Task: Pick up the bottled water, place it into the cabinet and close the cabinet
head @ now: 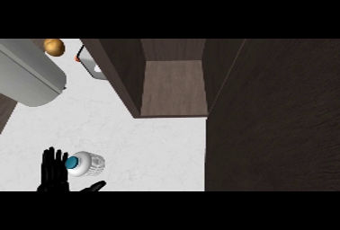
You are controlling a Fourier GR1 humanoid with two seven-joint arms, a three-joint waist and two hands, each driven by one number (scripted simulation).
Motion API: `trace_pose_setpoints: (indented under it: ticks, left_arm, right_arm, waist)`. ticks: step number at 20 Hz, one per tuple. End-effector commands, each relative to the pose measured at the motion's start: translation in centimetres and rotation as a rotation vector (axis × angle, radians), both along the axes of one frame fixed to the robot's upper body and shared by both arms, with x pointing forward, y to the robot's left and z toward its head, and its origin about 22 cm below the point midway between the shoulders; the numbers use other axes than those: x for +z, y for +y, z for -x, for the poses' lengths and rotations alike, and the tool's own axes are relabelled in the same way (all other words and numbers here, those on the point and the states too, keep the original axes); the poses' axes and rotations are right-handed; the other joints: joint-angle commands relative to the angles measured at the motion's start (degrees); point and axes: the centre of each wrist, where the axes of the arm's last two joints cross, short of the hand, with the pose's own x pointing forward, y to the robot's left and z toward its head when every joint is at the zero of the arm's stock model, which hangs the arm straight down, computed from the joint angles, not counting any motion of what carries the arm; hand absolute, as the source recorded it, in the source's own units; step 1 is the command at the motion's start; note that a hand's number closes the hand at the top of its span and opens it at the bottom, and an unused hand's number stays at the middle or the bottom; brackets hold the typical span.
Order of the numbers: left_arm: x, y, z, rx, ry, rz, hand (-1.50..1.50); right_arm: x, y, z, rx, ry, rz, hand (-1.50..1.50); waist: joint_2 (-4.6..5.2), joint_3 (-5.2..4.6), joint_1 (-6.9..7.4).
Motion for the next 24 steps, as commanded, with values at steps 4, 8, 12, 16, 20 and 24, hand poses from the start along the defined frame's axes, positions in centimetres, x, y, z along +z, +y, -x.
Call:
trace_pose_setpoints:
  ticks: [4,8,12,16,20,24]
  left_arm:
    - [-2.8,2.8,-0.5,0.047,-0.003,-0.025,-1.5]
    - [-4.0,1.7,-2.2,0.057,-0.018,0.004,-1.5]
    - [-4.7,0.9,-3.2,0.019,-0.058,0.101,-1.5]
    - [-5.5,0.4,-2.8,-0.029,-0.104,0.169,-1.5]
    - [-6.3,0.0,-3.3,-0.04,-0.155,0.19,-1.5]
    - [-5.6,1.5,-4.6,-0.049,-0.182,0.196,1.5]
  right_arm:
    - [4.4,1.0,0.7,-0.003,-0.087,0.018,-1.5]
    - [3.3,0.3,0.1,-0.015,-0.086,0.012,-1.5]
    - [5.2,0.7,1.1,0.015,-0.104,0.024,-1.5]
    - [3.1,-0.3,1.2,0.011,-0.085,0.01,-1.5]
    - [3.0,-0.8,1.8,0.013,-0.082,0.026,-1.5]
    - [3.8,-0.1,0.7,-0.009,-0.095,0.023,-1.5]
  waist:
    - [0.05,-0.03,0.13]
    - [0.12,0.0,0.39]
    - [0.09,-0.11,-0.42]
    - [0.0,0.01,0.1]
    - [-0.03,0.0,-0.2]
    - [0.21,0.0,0.52]
